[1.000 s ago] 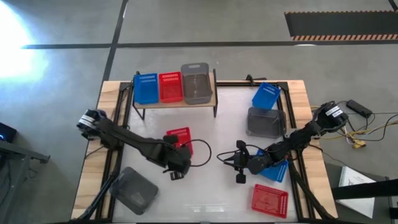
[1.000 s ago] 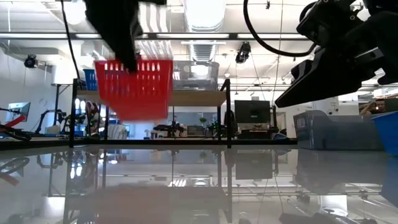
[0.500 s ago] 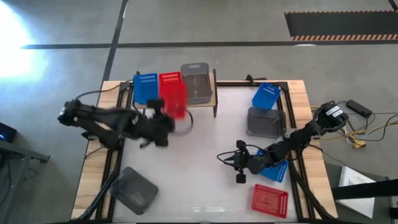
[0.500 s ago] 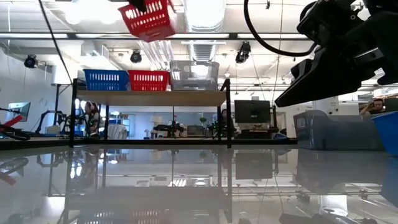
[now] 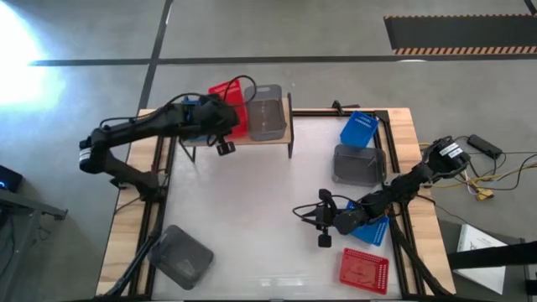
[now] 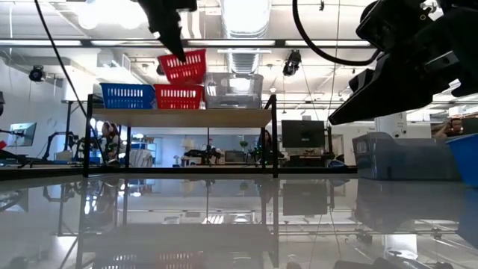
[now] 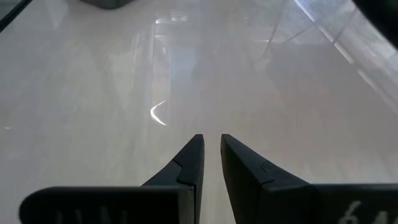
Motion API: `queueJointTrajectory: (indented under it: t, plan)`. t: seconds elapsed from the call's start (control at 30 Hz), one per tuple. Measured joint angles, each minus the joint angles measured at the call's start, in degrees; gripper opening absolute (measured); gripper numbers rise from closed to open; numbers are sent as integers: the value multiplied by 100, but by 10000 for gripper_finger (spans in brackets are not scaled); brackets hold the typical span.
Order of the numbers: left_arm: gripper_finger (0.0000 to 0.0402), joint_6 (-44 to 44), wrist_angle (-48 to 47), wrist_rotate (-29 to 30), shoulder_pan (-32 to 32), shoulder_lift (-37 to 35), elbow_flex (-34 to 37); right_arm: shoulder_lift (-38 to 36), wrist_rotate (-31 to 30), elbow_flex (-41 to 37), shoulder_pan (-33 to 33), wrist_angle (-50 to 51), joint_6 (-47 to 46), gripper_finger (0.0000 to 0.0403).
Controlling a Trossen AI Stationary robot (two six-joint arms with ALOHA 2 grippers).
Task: Stack baskets on shelf by color
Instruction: Stack the top red bin on top of the red bin on the shelf
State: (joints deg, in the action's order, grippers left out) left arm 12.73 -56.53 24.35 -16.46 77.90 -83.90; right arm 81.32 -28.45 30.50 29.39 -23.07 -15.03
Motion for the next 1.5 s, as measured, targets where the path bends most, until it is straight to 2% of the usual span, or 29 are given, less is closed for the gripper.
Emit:
queueJointTrajectory:
  t: [0.1,0.3,0.83,0.93,1.27,1.4,1.5]
  plan:
    - [0,11,2,-33,-80,104,-4,0,2,0,0,2,-15,48]
    - [0,22,-208,-688,-82,260,-9,0,2,-2,0,2,-10,48]
    - [1,117,-449,-583,-82,274,-9,0,3,-2,0,2,-2,48]
    - [17,119,-449,-493,-82,274,-9,0,2,-2,0,2,-2,48]
    - [110,120,-530,-434,-82,268,-181,0,2,-2,0,2,0,48]
    - [120,123,-560,-369,-80,263,-243,0,4,-2,0,2,0,48]
    - [120,123,-551,-568,-80,261,-200,0,4,-2,0,2,3,48]
